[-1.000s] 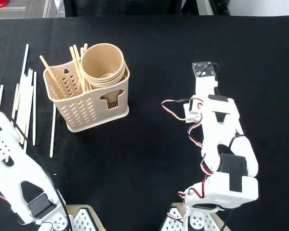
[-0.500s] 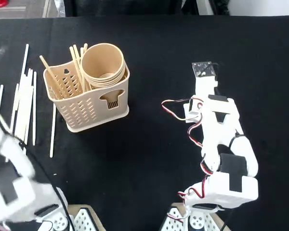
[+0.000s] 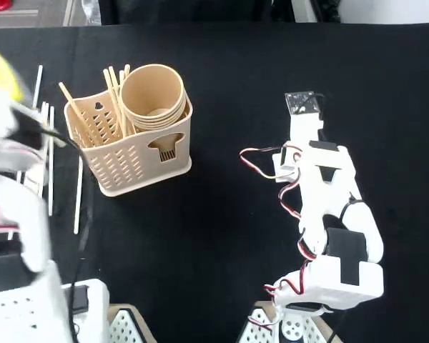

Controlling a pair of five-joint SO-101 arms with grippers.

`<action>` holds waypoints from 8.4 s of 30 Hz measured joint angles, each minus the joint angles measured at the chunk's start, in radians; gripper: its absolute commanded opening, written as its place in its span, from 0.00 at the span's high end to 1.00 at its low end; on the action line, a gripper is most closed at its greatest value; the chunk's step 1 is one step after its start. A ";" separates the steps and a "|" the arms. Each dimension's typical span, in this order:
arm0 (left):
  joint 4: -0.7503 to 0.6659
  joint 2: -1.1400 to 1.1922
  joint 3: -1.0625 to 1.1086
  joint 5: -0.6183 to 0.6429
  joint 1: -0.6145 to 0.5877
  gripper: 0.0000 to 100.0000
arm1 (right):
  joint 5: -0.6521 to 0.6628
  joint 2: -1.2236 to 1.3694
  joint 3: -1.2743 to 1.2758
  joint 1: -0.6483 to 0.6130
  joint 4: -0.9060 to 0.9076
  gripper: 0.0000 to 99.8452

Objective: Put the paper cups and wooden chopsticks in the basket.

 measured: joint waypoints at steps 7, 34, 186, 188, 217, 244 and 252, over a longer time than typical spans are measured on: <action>-0.427 -0.155 0.473 -0.117 0.192 0.97 | 0.000 0.000 0.000 0.000 0.000 0.99; 0.040 0.086 0.235 -0.071 0.031 0.82 | 0.000 0.000 0.000 0.000 0.000 0.99; 0.707 1.082 -0.516 -0.456 -0.514 0.81 | 0.000 0.000 0.000 0.000 0.000 0.99; 0.707 1.218 -0.600 -0.466 -0.525 0.81 | 0.000 0.000 0.000 0.000 0.000 0.99; 0.971 2.611 -2.182 -0.466 -0.476 0.97 | 0.000 0.000 0.000 0.000 0.000 0.99; 1.280 2.044 -2.116 -0.333 -0.450 0.97 | 0.000 0.000 0.000 0.000 0.000 0.99; 1.280 1.642 -1.689 -0.295 -0.453 0.97 | 0.000 0.000 0.000 0.000 0.000 0.99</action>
